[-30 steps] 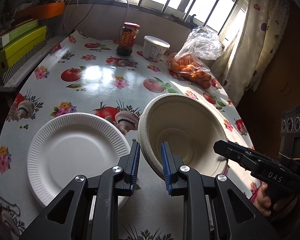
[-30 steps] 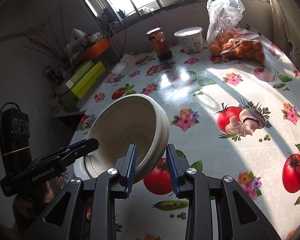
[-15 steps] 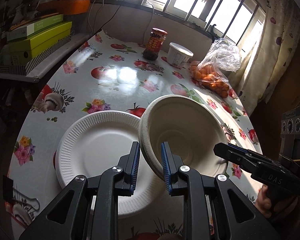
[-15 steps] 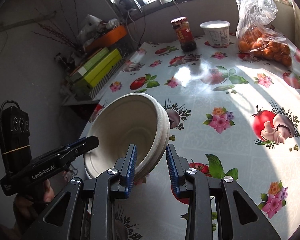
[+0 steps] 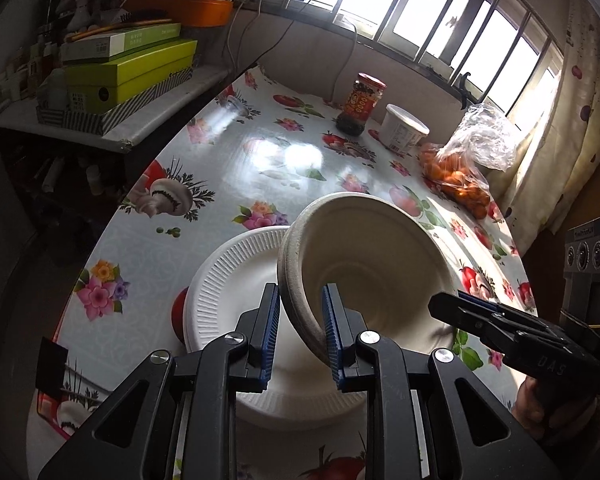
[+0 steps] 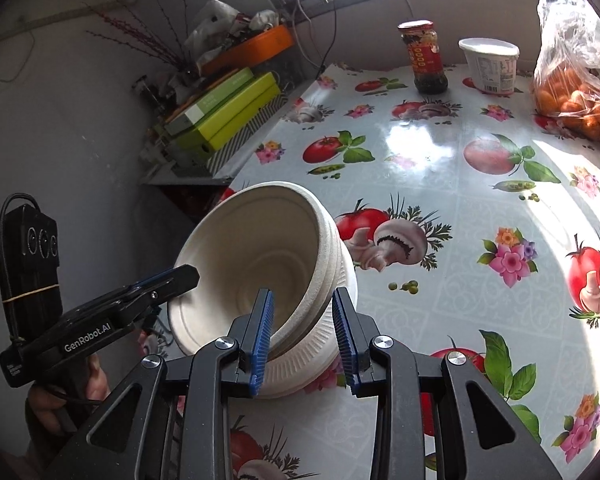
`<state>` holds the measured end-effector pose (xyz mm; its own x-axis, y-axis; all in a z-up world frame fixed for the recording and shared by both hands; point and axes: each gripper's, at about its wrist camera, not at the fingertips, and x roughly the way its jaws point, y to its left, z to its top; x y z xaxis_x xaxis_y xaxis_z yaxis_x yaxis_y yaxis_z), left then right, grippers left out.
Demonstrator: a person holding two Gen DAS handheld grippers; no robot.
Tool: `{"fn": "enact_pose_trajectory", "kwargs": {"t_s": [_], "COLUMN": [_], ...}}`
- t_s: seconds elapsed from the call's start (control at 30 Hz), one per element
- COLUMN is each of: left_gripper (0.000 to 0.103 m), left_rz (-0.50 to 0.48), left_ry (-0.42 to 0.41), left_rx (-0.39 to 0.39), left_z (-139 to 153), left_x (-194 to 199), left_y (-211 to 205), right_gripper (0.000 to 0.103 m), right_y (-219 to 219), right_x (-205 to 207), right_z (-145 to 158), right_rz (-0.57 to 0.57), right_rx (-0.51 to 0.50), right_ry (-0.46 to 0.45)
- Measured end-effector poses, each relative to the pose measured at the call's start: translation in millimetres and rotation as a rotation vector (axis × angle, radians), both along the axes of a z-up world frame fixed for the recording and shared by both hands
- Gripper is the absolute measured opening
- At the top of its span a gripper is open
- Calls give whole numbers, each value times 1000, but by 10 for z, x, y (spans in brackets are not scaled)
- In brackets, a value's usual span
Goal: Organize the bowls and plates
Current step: 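Lower the bowl stack onto the white plate stack with the left tool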
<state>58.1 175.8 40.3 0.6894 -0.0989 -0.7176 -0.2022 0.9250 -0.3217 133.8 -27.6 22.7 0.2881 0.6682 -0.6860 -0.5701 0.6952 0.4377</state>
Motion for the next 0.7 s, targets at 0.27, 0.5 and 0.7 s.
{"fn": "enact_pose_trajectory", "kwargs": {"t_s": [0.27,0.5,0.7], "left_gripper": [23,23,23], "left_rz": [36,61,69], "left_ry": [11,22,36], "left_rx": [6,7,4], "left_z": [-33,-84,-138], "left_x": [-44,-71,-55], "left_y": [118,203,238], "right_gripper": [30,30,30], "right_y": [169,303,361], "right_x": [34,71,86], "right_z": [-47,-111,-160], "right_rz": [39,62,66], "right_rx": [-3,-14,-24], "right_ry": [14,25,37]}}
